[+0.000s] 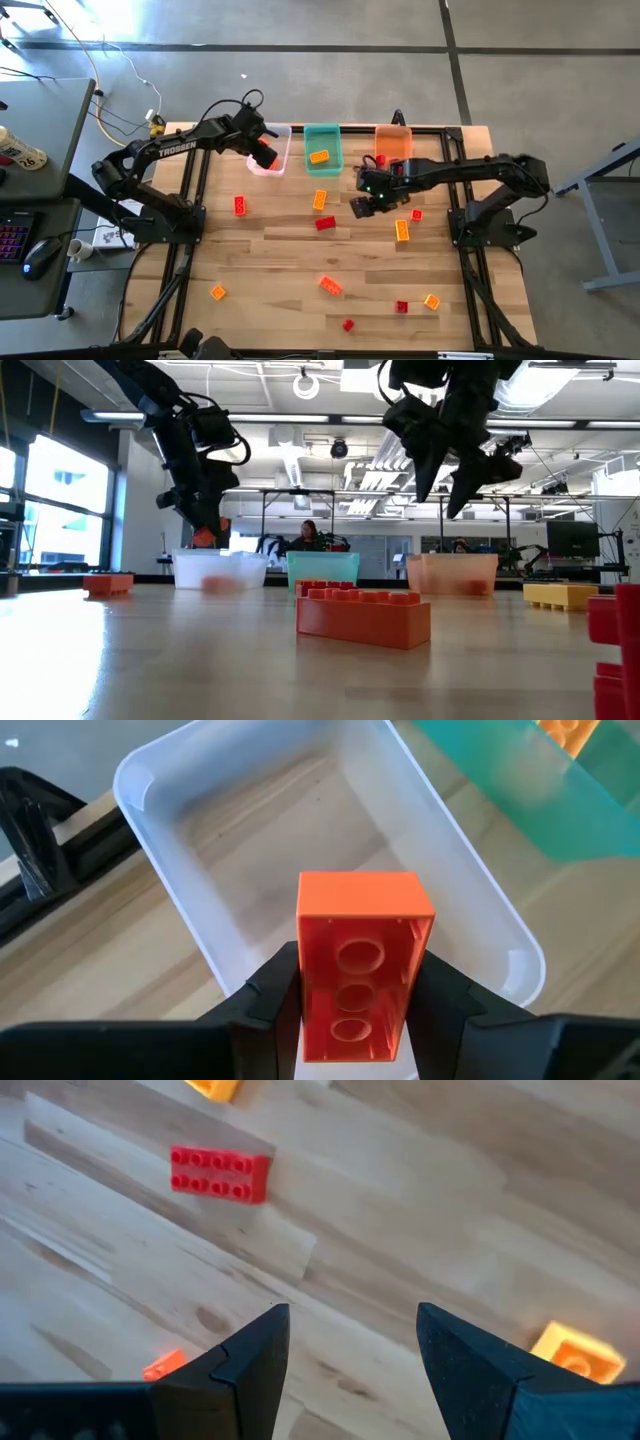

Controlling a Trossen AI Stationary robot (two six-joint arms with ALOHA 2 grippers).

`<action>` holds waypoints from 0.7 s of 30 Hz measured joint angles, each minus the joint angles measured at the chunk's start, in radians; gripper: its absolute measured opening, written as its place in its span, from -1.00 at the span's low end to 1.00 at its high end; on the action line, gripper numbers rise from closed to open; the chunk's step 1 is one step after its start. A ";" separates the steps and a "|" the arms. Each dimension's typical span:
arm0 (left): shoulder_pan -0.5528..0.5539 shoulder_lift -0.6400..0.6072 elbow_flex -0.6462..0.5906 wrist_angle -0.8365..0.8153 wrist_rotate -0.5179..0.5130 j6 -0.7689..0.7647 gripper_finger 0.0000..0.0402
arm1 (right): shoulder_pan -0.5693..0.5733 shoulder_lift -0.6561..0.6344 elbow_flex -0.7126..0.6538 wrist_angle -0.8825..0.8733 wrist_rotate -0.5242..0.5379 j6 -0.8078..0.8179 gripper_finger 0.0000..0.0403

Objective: Sort & place blocks by color
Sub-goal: Put the orange game piece into the transparent bin

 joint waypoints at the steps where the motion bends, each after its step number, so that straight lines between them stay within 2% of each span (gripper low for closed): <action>1: 0.002 0.000 0.000 0.002 0.000 0.008 -0.46 | 0.014 0.000 0.000 -0.007 0.010 0.022 0.02; 4: 0.004 0.000 0.000 0.009 0.000 0.009 -0.44 | 0.060 0.000 0.000 -0.021 0.036 0.084 0.02; 8: 0.004 0.000 0.000 0.010 0.000 0.009 -0.30 | 0.123 0.000 0.000 -0.053 0.070 0.172 0.02; 12: 0.003 0.000 0.000 0.015 0.000 0.012 -0.25 | 0.186 0.000 0.000 -0.090 0.090 0.237 0.02; 21: 0.003 0.000 0.000 0.022 0.024 -0.011 -0.20 | 0.275 0.000 0.000 -0.138 0.096 0.291 0.02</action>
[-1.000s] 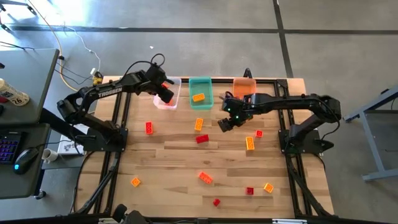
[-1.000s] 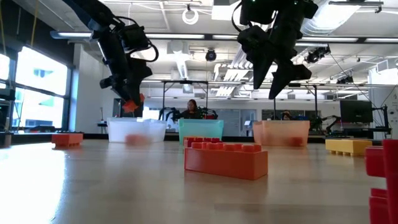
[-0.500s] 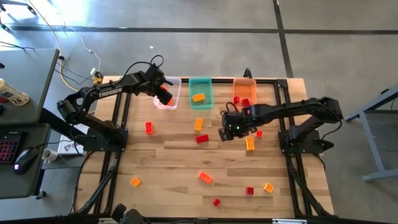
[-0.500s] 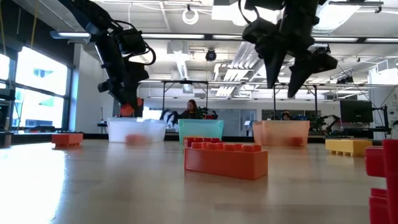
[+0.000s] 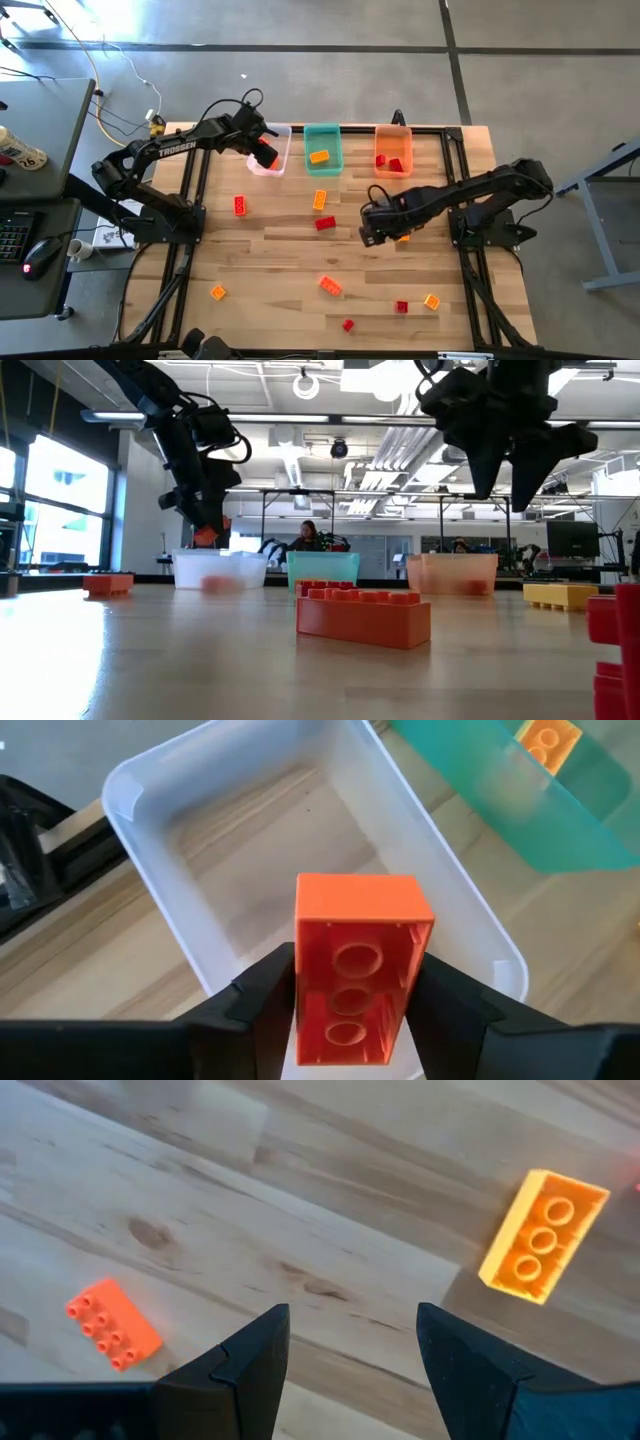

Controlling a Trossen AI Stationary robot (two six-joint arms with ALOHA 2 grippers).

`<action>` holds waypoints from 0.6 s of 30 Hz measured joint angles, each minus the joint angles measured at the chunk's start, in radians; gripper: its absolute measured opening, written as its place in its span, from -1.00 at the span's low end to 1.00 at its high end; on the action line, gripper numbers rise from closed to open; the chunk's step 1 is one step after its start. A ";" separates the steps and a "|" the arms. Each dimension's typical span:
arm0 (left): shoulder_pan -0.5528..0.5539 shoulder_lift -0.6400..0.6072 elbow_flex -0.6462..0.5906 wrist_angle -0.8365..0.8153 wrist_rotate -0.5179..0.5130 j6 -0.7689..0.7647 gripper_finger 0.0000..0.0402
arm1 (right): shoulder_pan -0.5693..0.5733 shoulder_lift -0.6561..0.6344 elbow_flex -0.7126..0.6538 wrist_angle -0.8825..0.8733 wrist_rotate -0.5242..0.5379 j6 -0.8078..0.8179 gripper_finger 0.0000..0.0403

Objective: Sort & place blocks by color
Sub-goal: Put the orange game piece into the transparent bin, then put the yellow game piece into the green bin

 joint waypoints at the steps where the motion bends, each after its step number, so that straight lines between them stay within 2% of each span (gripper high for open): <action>1: 0.000 0.000 0.000 0.001 0.002 0.000 -0.18 | 0.007 0.000 0.000 -0.009 0.003 0.012 0.02; 8: -0.001 0.000 0.000 0.011 0.002 -0.002 -0.01 | 0.039 0.000 0.000 -0.128 0.026 0.088 0.02; 14: -0.001 0.000 0.000 0.032 0.002 -0.002 0.17 | 0.049 0.000 0.000 -0.174 0.049 0.113 0.03; 18: -0.001 0.000 0.000 0.035 0.002 -0.002 0.22 | 0.046 0.000 0.000 -0.193 0.062 0.117 0.03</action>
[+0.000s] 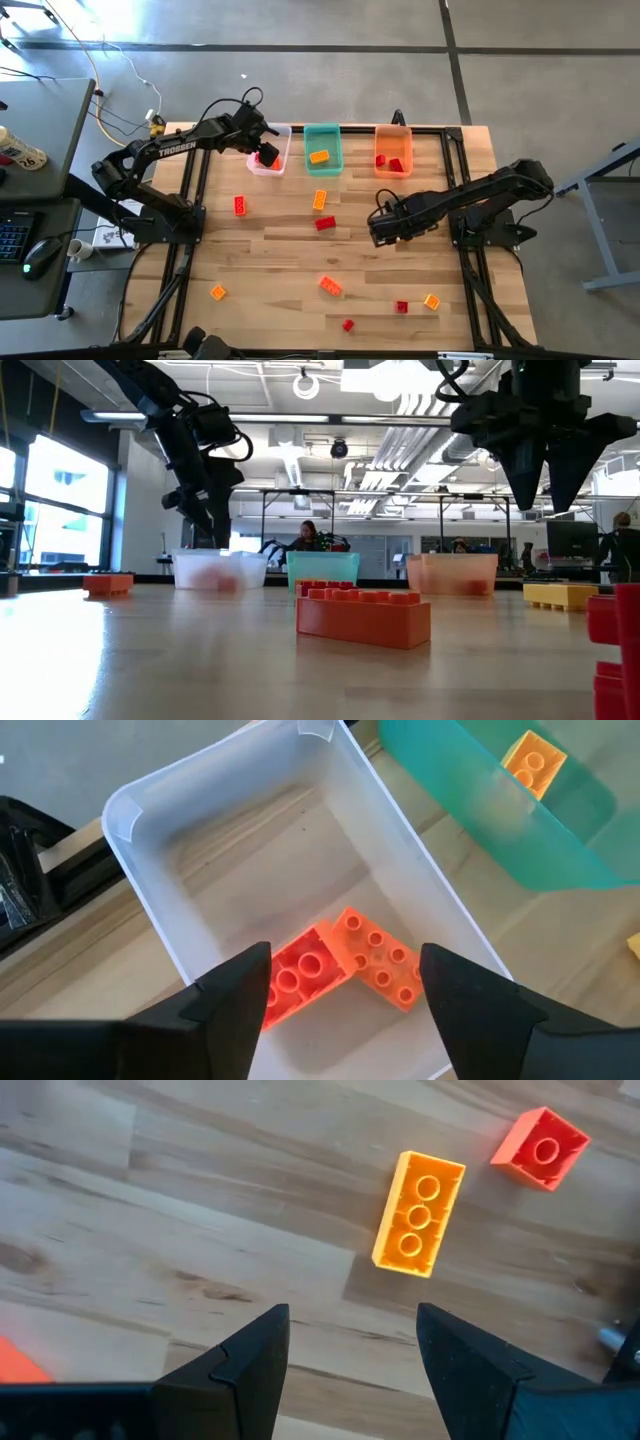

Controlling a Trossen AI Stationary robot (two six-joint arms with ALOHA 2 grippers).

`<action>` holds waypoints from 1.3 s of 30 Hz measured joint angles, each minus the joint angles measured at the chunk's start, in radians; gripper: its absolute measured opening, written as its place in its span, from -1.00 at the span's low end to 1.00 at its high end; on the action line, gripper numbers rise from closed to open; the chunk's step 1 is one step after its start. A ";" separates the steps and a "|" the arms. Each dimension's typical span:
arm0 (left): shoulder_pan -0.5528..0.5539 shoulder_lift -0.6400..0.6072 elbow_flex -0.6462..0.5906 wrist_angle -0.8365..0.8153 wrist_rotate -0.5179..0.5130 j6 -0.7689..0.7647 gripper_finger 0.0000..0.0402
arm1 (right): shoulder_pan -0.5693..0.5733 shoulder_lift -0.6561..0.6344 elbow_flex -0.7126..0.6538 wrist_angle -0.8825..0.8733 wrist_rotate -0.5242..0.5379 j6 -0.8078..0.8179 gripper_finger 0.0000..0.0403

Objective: Sort & place blocks by color
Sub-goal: Put the yellow game piece into the green bin

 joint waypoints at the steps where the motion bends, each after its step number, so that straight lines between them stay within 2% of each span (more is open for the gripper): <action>1: 0.000 0.000 0.000 0.000 0.000 0.000 0.22 | -0.002 0.000 0.000 -0.001 0.000 0.001 0.03; 13: 0.000 -0.010 0.011 0.004 0.000 0.034 0.20 | -0.008 0.000 -0.002 -0.175 0.058 0.004 0.03; 15: 0.000 -0.010 0.011 0.003 0.000 0.034 0.20 | -0.012 0.000 -0.027 -0.157 0.059 0.003 0.03; 20: 0.000 -0.010 0.013 0.003 0.000 0.048 0.20 | -0.020 0.000 -0.139 -0.020 -0.021 0.002 0.03; 23: 0.000 -0.010 0.013 0.002 0.000 0.060 0.20 | -0.019 0.000 -0.168 0.083 -0.016 0.007 0.03; 39: -0.001 -0.010 0.013 0.002 -0.004 0.061 0.21 | -0.112 0.000 -0.303 0.259 -0.013 0.005 0.03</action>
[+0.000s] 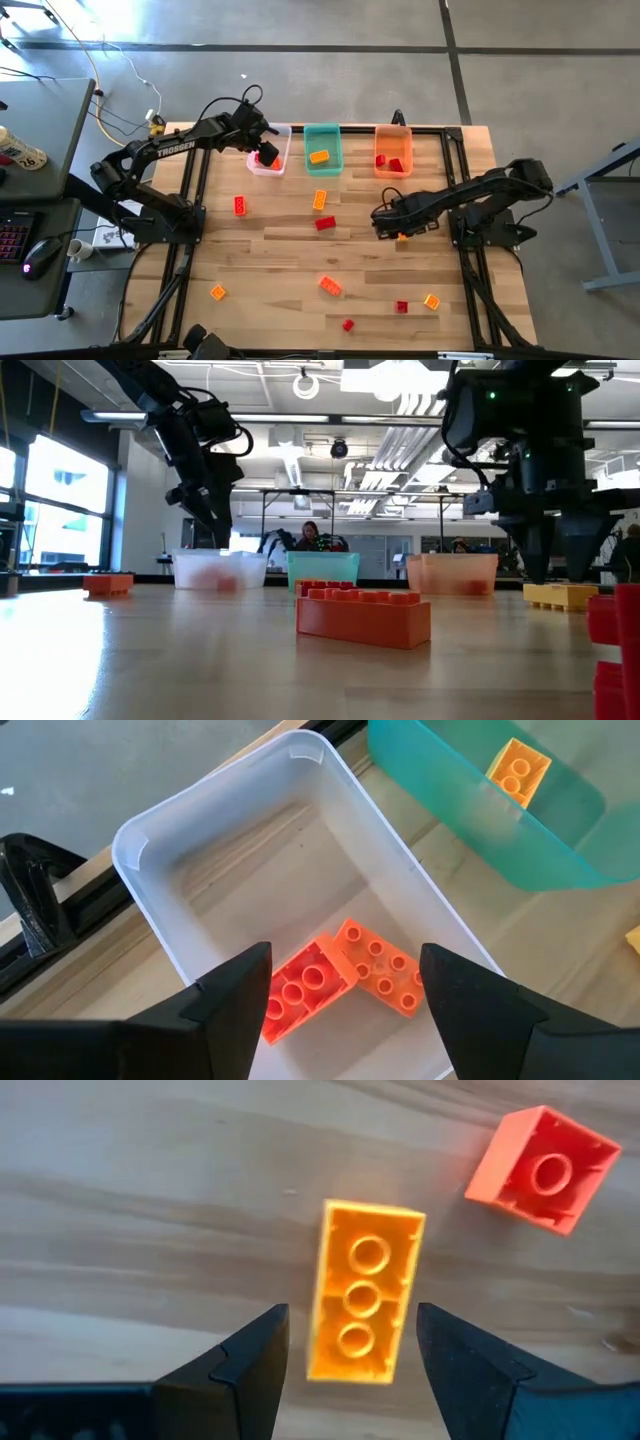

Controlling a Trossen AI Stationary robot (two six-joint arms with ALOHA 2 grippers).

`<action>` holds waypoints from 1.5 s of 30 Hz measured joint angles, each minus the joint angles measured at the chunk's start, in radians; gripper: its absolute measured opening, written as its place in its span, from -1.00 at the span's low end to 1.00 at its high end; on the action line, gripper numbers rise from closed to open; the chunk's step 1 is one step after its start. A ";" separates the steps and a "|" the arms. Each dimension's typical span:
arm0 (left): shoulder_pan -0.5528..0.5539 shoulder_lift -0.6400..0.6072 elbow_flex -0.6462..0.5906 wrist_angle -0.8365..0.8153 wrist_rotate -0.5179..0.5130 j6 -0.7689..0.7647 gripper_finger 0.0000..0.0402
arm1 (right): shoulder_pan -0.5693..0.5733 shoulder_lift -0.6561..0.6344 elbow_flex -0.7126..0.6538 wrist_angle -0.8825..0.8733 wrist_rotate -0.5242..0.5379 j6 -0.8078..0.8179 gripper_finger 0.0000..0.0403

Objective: Sort & place blocks by color
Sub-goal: Put the yellow game piece into the green bin

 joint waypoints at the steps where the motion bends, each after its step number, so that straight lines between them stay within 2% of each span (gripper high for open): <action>1: 0.000 0.000 0.000 0.000 0.000 0.000 0.21 | -0.004 0.000 -0.010 0.007 0.000 -0.001 0.03; 11: 0.000 0.000 0.000 0.000 0.000 0.000 0.20 | -0.008 0.000 -0.103 0.164 -0.051 0.019 -0.01; 14: 0.000 0.000 0.000 0.000 0.000 0.000 0.20 | -0.008 0.000 -0.111 0.171 -0.061 0.031 -0.16; 18: 0.000 0.000 0.000 0.000 0.000 0.000 0.20 | -0.008 -0.003 -0.109 0.173 -0.067 0.032 -0.47; 24: 0.000 0.000 0.000 0.000 0.000 0.011 0.20 | -0.008 0.001 -0.075 0.211 -0.079 0.025 -0.47; 28: 0.000 0.000 0.000 0.000 0.009 0.019 0.20 | -0.008 0.000 -0.031 0.258 -0.038 0.010 -0.47; 36: -0.001 0.000 0.000 0.000 0.251 0.018 0.20 | -0.008 0.000 0.044 0.471 0.096 -0.062 -0.47; 45: -0.061 0.000 0.000 0.006 0.426 0.007 0.20 | -0.012 0.000 0.068 0.611 0.130 -0.156 -0.47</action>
